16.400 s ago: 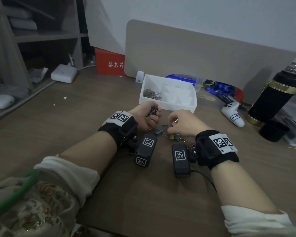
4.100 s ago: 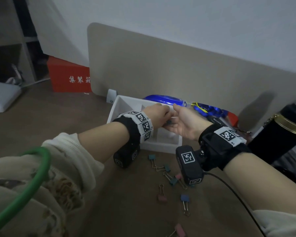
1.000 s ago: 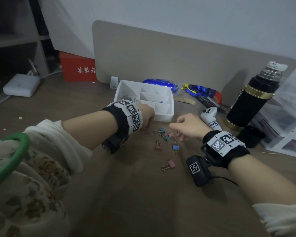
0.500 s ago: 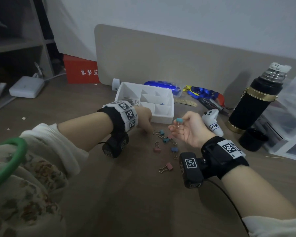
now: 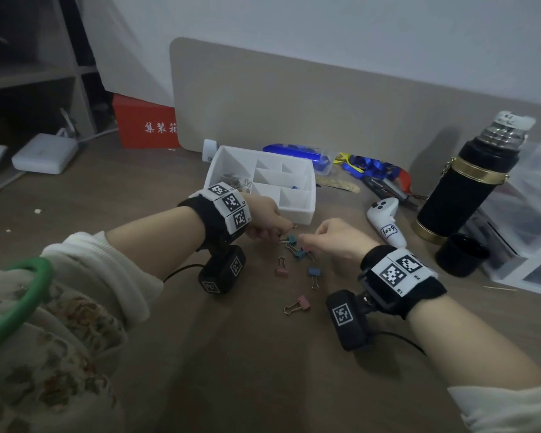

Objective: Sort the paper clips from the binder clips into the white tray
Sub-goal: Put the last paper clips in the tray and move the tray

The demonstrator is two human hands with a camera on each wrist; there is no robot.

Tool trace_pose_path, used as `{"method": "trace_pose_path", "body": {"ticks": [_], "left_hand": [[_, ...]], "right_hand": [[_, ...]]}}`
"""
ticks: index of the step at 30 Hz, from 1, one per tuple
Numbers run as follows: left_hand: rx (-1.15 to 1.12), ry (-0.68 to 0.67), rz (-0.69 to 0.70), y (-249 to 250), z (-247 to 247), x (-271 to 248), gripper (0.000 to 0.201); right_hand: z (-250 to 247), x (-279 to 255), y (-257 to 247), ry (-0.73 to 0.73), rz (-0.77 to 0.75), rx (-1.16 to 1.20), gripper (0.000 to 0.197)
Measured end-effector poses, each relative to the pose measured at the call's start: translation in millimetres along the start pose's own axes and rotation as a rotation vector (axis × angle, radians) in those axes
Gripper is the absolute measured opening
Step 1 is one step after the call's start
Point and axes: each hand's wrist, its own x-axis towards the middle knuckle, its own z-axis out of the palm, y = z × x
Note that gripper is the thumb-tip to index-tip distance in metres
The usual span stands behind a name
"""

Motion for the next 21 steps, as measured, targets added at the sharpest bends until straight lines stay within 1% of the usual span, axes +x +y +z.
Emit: {"method": "trace_pose_path", "body": {"ticks": [2, 4, 7, 10, 13, 17, 19, 21], "left_hand": [[0.022, -0.011, -0.001, 1, 2, 3, 0.026], [0.047, 0.006, 0.003, 0, 2, 7, 0.031], [0.137, 0.042, -0.001, -1, 2, 9, 0.04], [0.244, 0.033, -0.011, -3, 2, 8, 0.048], [0.304, -0.003, -0.021, -2, 3, 5, 0.044], [0.308, 0.012, -0.036, 1, 3, 2, 0.043], [0.278, 0.023, -0.043, 2, 3, 1, 0.036], [0.271, 0.065, -0.049, 6, 6, -1, 0.028]], "right_hand": [[1, 5, 1, -0.022, 0.014, -0.079, 0.041], [3, 7, 1, -0.06, 0.02, -0.167, 0.051], [6, 8, -1, -0.092, -0.02, -0.226, 0.054], [8, 8, -4, -0.107, -0.058, -0.249, 0.054], [10, 9, -7, -0.109, -0.079, -0.266, 0.052], [13, 9, -7, -0.115, -0.123, -0.277, 0.05], [13, 8, -6, -0.111, -0.14, -0.279, 0.045], [13, 7, -5, -0.097, -0.146, -0.267, 0.044]]}}
